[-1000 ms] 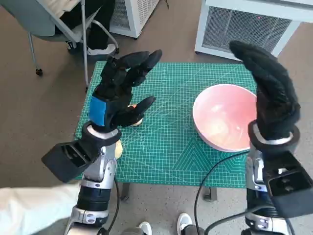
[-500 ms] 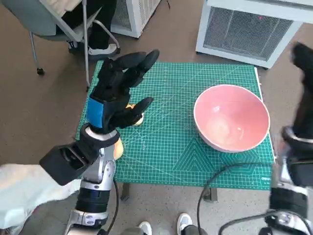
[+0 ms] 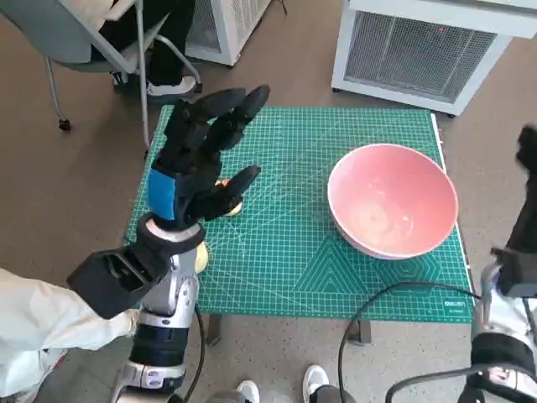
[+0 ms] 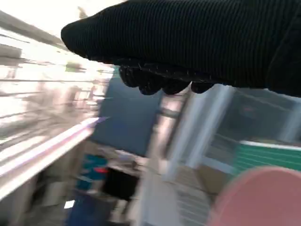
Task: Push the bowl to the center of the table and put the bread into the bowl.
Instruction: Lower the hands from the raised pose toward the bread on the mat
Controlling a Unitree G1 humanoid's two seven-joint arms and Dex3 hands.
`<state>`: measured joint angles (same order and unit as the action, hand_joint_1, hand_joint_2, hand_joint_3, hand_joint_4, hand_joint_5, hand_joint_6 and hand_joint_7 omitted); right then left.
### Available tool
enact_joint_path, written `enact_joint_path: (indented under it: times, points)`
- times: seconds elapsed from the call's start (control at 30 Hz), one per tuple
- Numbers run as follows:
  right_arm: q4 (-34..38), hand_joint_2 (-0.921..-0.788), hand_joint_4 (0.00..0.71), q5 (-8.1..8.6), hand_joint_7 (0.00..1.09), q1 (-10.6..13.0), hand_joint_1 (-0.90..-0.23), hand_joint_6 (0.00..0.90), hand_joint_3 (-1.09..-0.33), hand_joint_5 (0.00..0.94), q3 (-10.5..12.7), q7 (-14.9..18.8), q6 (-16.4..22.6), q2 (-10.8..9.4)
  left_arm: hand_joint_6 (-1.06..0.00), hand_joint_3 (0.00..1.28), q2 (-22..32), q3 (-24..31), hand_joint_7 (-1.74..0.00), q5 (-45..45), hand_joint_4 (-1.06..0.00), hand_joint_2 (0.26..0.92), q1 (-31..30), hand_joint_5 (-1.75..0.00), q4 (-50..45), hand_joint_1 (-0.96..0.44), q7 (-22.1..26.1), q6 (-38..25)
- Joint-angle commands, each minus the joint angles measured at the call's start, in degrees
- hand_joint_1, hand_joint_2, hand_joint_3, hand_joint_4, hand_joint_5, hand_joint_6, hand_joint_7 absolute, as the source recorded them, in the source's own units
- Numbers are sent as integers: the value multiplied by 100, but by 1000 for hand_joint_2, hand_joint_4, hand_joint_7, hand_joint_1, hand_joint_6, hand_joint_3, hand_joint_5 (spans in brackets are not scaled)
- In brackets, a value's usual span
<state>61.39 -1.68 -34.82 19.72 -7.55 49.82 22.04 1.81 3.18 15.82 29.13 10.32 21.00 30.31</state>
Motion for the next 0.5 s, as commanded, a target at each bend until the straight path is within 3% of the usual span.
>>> enact_joint_path:
  times: [0.03,0.27,0.5]
  points:
    - [459,-921,242,164,467,-15,-464,48,-855,1,-23,-28,-223,-211,-221,288,31,39,-741,-37,-482,921,-66,-3,-92,-344,-51,25]
    - [794,-921,248,129,464,-160,-491,46,-853,5,-172,-95,-432,-463,-224,288,99,66,-734,-11,-483,921,-103,-4,-118,-341,-39,24]
    - [995,-921,246,228,460,-338,-484,36,-856,3,-277,101,-826,-739,-235,284,167,108,-697,-25,-482,921,-181,-2,-171,-343,-36,58]
